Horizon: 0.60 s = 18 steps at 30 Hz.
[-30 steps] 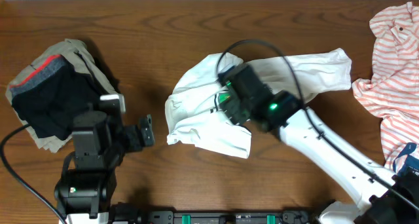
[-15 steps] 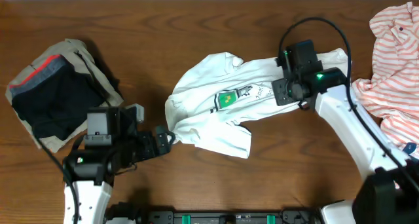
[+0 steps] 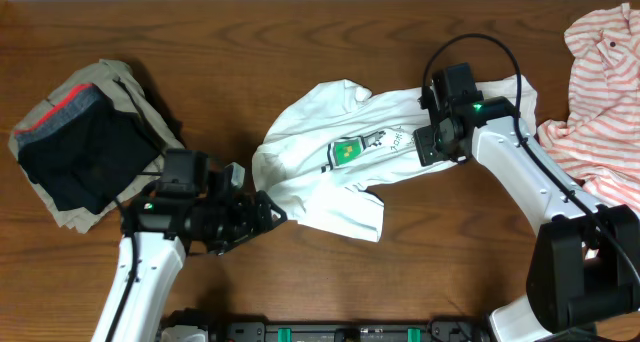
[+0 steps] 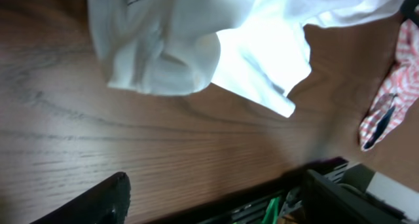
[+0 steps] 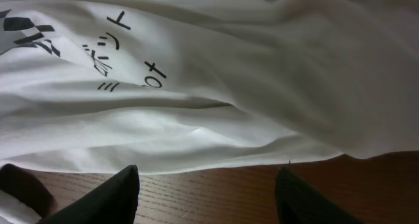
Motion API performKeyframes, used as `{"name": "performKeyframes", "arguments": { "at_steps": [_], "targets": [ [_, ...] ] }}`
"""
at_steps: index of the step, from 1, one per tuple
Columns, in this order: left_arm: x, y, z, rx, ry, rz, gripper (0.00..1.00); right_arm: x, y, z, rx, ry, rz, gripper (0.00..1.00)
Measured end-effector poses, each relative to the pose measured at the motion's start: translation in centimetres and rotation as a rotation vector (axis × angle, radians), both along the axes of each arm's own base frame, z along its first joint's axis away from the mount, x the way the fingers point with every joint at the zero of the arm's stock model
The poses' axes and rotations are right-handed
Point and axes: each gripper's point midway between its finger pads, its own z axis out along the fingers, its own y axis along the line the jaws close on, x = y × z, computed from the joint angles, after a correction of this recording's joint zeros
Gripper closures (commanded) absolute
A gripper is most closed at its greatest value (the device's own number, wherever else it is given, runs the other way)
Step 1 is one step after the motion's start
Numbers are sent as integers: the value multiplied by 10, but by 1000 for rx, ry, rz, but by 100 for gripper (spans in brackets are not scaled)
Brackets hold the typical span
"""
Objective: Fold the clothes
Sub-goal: 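Move the left gripper to the T-shirt's left edge and grasp it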
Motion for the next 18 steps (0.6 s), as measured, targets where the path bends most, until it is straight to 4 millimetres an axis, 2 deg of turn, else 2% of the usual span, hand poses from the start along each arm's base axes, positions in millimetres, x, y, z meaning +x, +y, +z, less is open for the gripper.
{"name": "performKeyframes", "arguments": {
  "at_steps": [8,14,18],
  "targets": [
    [10,-12,-24,40,90,48,18,0,0,0,0,0,0,36],
    [30,-25,-39,38,94,75,17,1,0,0,1,-3,0,36],
    [41,-23,-52,67,96,100,17,1,0,0,1,-3,0,36]
  ]
}}
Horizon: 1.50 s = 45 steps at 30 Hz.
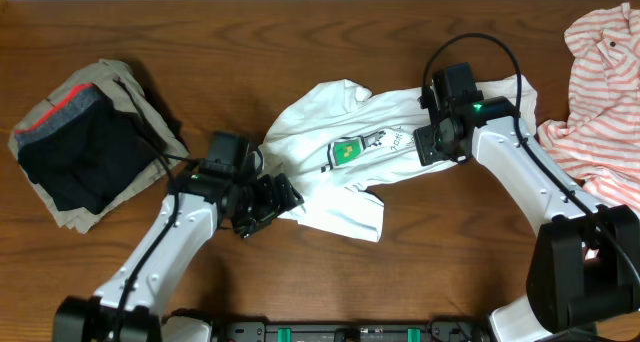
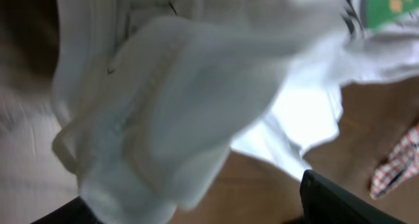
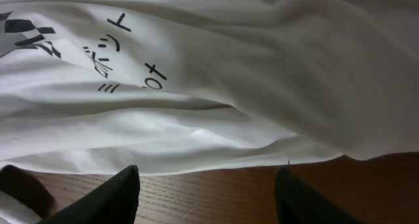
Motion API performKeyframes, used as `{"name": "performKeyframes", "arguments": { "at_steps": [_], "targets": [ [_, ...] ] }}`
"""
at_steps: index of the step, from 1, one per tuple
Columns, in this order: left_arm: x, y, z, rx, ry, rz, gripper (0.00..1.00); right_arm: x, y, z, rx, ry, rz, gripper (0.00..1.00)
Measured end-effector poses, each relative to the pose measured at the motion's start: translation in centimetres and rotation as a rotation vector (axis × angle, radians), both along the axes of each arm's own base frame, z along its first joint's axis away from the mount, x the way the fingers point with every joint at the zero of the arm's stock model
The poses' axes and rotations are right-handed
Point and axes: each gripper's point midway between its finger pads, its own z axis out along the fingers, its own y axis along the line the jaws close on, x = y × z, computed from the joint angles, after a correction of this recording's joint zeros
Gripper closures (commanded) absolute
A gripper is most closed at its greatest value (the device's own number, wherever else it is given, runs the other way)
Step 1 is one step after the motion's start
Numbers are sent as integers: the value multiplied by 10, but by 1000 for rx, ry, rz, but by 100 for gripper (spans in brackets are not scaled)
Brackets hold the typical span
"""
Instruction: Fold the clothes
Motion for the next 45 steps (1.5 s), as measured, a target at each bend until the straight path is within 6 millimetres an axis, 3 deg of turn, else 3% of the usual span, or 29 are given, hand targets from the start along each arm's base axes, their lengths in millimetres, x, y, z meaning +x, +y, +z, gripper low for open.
{"name": "performKeyframes", "arguments": {
  "at_steps": [5,13,24,28,30,32,33,38,42,45],
  "targets": [
    [22,-1,-8,10,-56,25,17,0,0,0,0,1,0,38],
    [58,-6,4,-14,-211,49,22,-1,0,0,1,3,0,48],
    [55,-2,-1,26,-193,65,23,-1,0,0,2,4,0,56],
    [50,-8,-9,34,-163,51,44,-2,0,-1,1,8,0,59],
    [47,-11,-14,39,-146,41,70,-3,0,-1,0,11,0,59],
    [46,-12,-18,42,-132,45,89,-3,0,-1,0,13,0,60],
    [46,-12,-19,43,-130,44,94,-3,0,-1,-1,15,0,61],
    [45,-12,-19,42,-121,56,94,-4,-1,-1,-1,17,-3,76],
    [37,-9,-16,52,-99,48,94,-4,-1,-1,2,18,-9,71],
    [27,-6,1,55,-111,28,94,-3,-7,-1,4,20,-32,69]
  ]
}}
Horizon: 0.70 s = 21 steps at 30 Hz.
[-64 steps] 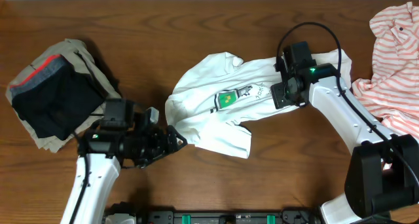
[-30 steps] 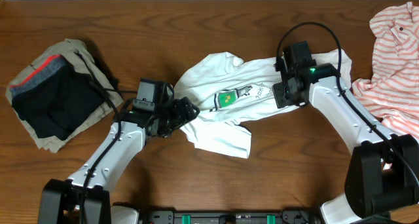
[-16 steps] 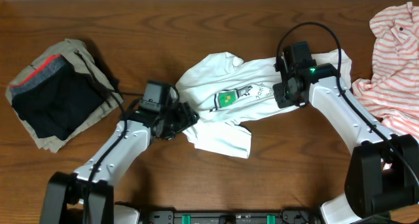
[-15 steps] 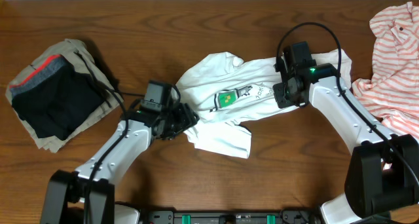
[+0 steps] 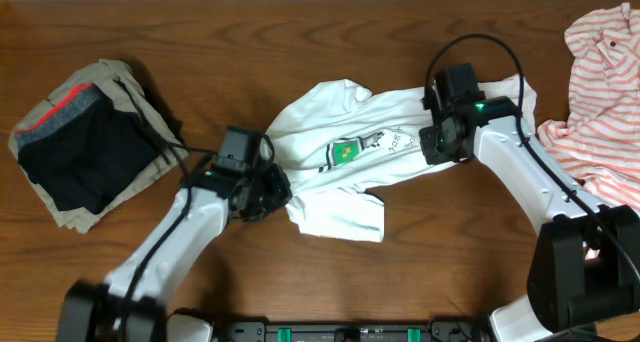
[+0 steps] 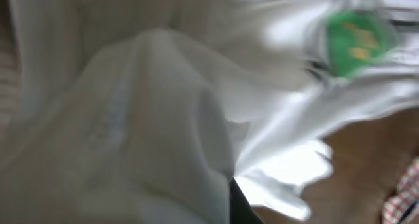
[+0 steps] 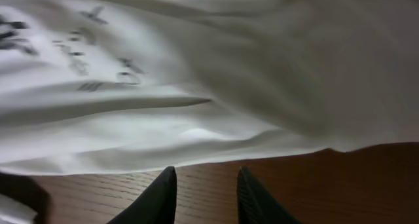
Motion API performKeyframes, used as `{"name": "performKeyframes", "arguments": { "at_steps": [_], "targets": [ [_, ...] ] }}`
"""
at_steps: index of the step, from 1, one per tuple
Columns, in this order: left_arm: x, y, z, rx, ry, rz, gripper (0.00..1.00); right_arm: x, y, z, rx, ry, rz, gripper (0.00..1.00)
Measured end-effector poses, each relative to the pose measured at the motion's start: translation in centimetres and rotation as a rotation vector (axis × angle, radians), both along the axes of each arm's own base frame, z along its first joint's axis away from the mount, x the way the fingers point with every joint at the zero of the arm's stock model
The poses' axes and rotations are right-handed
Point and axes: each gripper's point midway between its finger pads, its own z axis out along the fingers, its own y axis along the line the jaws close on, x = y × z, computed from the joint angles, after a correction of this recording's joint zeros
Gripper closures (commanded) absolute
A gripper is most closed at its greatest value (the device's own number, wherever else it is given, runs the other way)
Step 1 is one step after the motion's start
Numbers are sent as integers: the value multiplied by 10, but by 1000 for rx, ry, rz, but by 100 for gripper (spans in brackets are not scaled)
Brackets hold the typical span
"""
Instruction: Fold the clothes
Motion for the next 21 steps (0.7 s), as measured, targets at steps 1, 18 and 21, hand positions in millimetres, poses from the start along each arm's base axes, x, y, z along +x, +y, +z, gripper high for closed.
{"name": "performKeyframes", "arguments": {
  "at_steps": [1,18,21],
  "targets": [
    [0,0,10,-6,-28,-7,94,0,-3,0,-1,4,-9,69],
    [18,52,112,172,-417,117,94,-11,-29,-6,-12,59,-74,38],
    [19,52,108,183,-406,115,94,-23,-28,-17,-16,96,-38,32]
  ]
}}
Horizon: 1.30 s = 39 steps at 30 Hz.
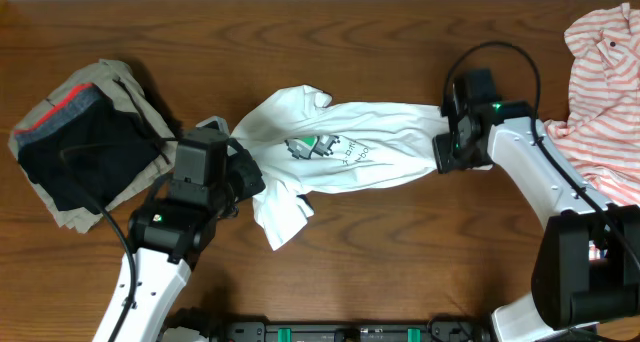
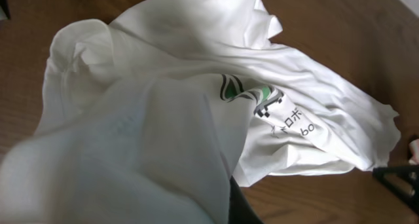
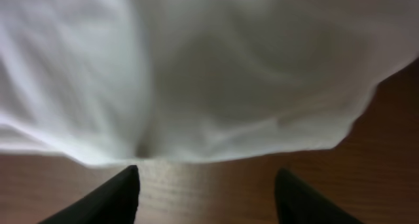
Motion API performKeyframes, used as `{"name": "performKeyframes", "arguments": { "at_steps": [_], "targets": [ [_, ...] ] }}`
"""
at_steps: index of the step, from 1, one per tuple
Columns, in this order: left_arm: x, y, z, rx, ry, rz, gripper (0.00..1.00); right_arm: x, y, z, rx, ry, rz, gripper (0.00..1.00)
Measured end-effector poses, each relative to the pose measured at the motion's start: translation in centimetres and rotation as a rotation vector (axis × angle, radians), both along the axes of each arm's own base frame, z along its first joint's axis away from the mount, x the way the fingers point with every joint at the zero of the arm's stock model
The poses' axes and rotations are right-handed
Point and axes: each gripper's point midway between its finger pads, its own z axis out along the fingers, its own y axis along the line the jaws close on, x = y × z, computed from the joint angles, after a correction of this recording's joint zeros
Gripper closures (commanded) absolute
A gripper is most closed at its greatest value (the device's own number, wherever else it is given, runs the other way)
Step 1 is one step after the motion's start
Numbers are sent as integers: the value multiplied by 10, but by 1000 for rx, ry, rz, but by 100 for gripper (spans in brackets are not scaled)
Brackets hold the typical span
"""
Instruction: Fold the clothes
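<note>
A white T-shirt (image 1: 370, 167) with a green and black print lies stretched across the middle of the table. My left gripper (image 1: 247, 179) is shut on the shirt's left part, and a loose fold hangs below it. In the left wrist view the cloth (image 2: 131, 139) covers the jaws, with only one dark finger (image 2: 237, 205) showing. My right gripper (image 1: 448, 154) stands open at the shirt's right end. In the right wrist view its fingers (image 3: 114, 198) are wide apart over bare wood, just short of the shirt's edge (image 3: 216, 86).
A folded pile of dark and khaki clothes (image 1: 80, 147) sits at the left. A pink-and-white striped shirt (image 1: 600, 92) lies crumpled at the far right. A black rail (image 1: 350, 332) runs along the table's front edge.
My left gripper, still shut on the shirt, has moved left and the shirt is now drawn out long. My right gripper's jaws stood narrower then and are now wide, at the shirt's right edge.
At first my left gripper was open over bare wood beside the bunched shirt's lower left, and the right was open on its right part. The left then reached the cloth and shut on it. Now the shirt is pulled leftward and spread lengthwise.
</note>
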Motion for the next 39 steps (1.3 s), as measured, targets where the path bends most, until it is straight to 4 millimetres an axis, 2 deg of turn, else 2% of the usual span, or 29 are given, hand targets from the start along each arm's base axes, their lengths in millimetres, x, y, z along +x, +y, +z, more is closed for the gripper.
{"name": "performKeyframes", "arguments": {
  "at_steps": [4,6,8,11,15,17,18,23,26,28,29,30,31,33,34,35,36,37,38,39],
  "targets": [
    [1,0,-3,5,8,-1,94,-18,3,-15,17,54,69,28],
    [1,0,-3,7,9,1,94,-20,5,-20,24,57,95,29],
    [1,1,-3,7,9,1,94,-17,6,-22,26,38,125,35],
    [1,1,-3,8,9,1,94,-4,8,-24,25,-21,161,57],
    [1,1,-3,8,9,1,94,15,10,-23,23,-106,178,73],
    [1,1,-3,8,9,1,94,18,10,-24,23,-124,185,94],
    [1,1,-3,8,9,1,94,18,10,-24,22,-125,186,99],
    [1,1,-3,8,9,1,94,26,11,-24,24,-169,182,99],
    [1,1,-3,8,9,1,94,48,12,-15,15,-260,175,99],
    [1,1,-3,9,9,2,94,74,9,4,-19,-364,159,99],
    [1,1,-3,9,9,2,94,90,7,18,-35,-427,149,95],
    [1,1,-3,10,9,3,94,108,6,37,-50,-502,136,75],
    [1,1,-3,10,9,3,94,129,6,61,-62,-595,117,65],
    [1,1,-3,10,9,3,94,160,5,109,-76,-749,89,67],
    [1,1,-3,10,9,3,94,169,3,127,-81,-795,76,67],
    [1,1,-3,10,8,3,94,171,1,136,-84,-813,68,66],
    [1,1,-3,10,9,3,94,169,-2,140,-92,-806,56,60],
    [1,1,-3,10,9,3,94,165,-6,138,-98,-782,47,48],
    [1,1,-3,10,9,3,94,159,-11,131,-107,-742,38,40],
    [1,1,-3,10,9,3,94,149,-16,118,-118,-678,31,39]
  ]
}}
